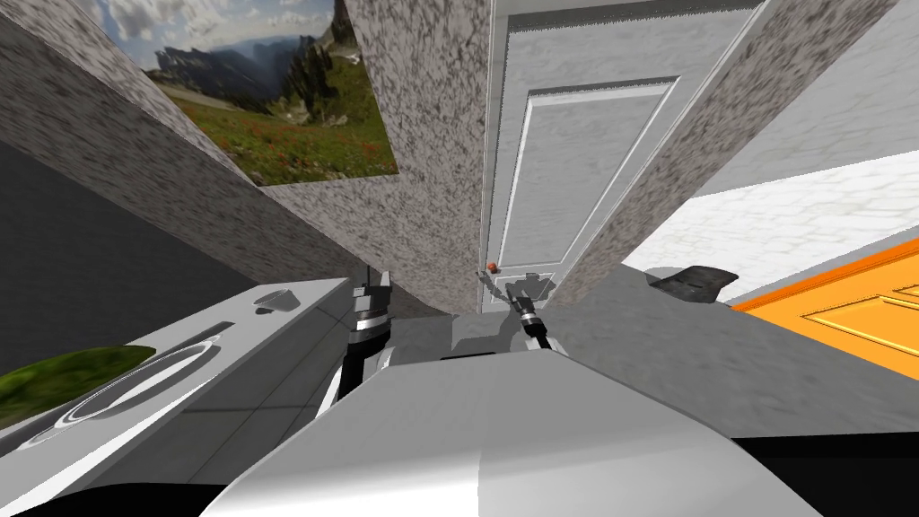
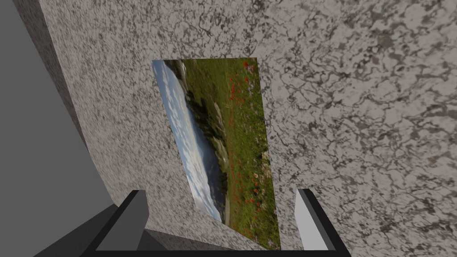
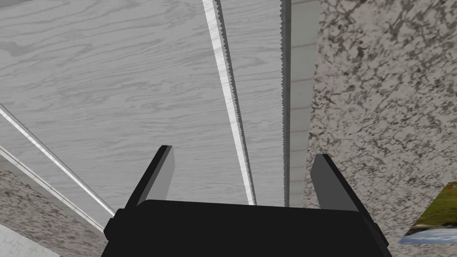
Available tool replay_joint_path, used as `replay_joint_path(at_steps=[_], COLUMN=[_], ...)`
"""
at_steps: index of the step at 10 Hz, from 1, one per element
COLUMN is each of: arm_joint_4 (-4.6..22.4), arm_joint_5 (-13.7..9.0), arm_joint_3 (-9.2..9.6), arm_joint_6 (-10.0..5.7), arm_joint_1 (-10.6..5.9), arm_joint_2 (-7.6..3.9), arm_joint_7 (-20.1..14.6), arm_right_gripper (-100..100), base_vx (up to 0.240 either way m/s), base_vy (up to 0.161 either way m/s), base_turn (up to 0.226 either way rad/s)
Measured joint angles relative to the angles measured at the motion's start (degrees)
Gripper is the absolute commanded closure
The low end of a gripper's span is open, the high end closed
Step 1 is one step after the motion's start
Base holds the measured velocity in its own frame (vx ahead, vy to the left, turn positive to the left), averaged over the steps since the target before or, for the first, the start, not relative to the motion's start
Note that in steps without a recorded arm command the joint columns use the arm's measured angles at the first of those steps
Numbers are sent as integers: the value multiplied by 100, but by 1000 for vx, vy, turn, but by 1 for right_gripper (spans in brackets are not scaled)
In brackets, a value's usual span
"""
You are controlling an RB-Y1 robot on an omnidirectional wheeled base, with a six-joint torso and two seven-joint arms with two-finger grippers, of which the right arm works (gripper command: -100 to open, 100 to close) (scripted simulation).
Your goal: Pull the door open
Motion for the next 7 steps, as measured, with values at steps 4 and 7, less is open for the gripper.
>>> replay_joint_path(at_steps=[4,7], arm_joint_4=[670,966], arm_joint_5=[135,240], arm_joint_3=[-144,-209], arm_joint_6=[-171,-208], arm_joint_1=[-226,-315], arm_joint_2=[3,46], arm_joint_7=[495,807], arm_right_gripper=[-100,-100], base_vx=[99,90], base_vy=[-9,-10], base_turn=[23,20])
